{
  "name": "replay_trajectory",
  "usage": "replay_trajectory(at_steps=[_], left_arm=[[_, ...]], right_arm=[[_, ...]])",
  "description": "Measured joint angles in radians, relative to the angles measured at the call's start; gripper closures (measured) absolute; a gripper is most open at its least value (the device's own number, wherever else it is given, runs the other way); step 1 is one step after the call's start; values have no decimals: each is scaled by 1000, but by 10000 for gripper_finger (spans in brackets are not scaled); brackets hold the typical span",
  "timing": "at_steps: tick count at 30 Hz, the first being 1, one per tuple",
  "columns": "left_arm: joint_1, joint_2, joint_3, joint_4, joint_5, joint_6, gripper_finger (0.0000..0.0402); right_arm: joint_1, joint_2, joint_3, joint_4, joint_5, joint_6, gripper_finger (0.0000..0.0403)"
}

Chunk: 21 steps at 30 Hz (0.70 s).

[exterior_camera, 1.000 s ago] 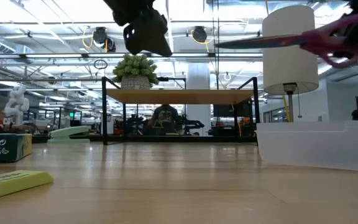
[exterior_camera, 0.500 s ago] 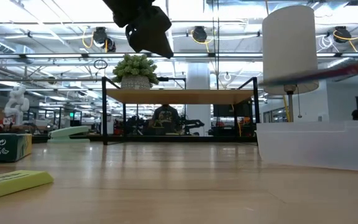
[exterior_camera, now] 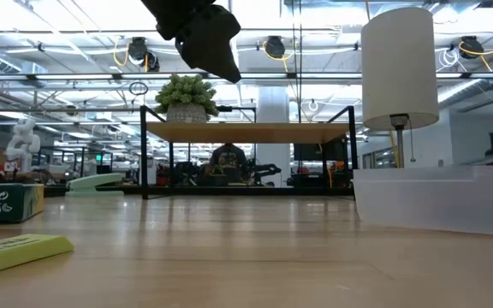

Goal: Pack school essentials
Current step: Put the purple scissors into the purple supply box

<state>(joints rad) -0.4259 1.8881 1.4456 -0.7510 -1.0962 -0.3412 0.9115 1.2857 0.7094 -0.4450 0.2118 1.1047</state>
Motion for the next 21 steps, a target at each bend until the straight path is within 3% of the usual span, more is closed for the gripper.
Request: replay_trajectory(at_steps=[21], left_arm=[[1,0,0,4,1,-5,131]], right_arm=[[-69,97,0,67,0,-115,324]])
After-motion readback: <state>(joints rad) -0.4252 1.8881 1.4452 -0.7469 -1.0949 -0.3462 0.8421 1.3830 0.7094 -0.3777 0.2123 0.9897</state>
